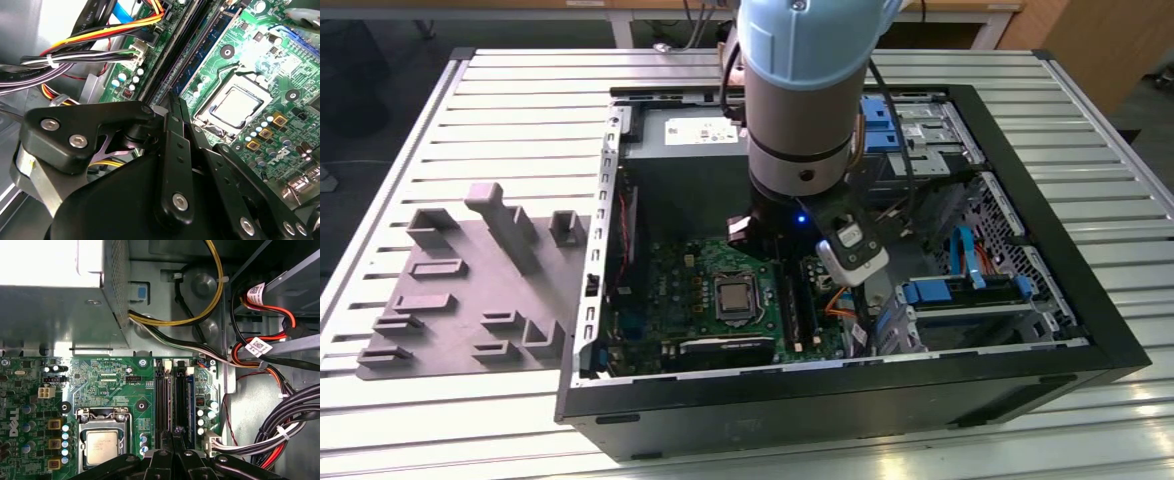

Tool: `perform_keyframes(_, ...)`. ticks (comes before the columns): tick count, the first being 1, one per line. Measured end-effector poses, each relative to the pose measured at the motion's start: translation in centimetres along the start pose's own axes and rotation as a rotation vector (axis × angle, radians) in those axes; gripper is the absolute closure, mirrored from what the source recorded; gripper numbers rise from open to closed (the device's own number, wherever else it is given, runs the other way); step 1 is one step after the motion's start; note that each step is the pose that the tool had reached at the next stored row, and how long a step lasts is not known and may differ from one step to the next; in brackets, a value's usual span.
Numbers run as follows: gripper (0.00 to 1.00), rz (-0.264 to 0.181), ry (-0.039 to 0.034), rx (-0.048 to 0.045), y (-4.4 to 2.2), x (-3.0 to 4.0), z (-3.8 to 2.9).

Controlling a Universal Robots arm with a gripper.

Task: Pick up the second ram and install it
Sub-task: 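Insert the second ram into the second slot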

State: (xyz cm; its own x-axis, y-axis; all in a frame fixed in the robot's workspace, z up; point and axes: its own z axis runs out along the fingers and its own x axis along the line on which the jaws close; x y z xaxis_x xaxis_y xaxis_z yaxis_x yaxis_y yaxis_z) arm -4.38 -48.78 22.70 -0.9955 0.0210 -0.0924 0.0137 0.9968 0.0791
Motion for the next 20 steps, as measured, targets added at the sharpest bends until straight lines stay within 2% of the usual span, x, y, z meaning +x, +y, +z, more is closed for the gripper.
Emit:
perform_keyframes(11,0.89,-0.007,0.0005,-0.0007,-0.01,0.04,0.14)
perform_keyframes(20,0.89,-0.008,0.0006,-0.0007,-0.05,0.1,0.59)
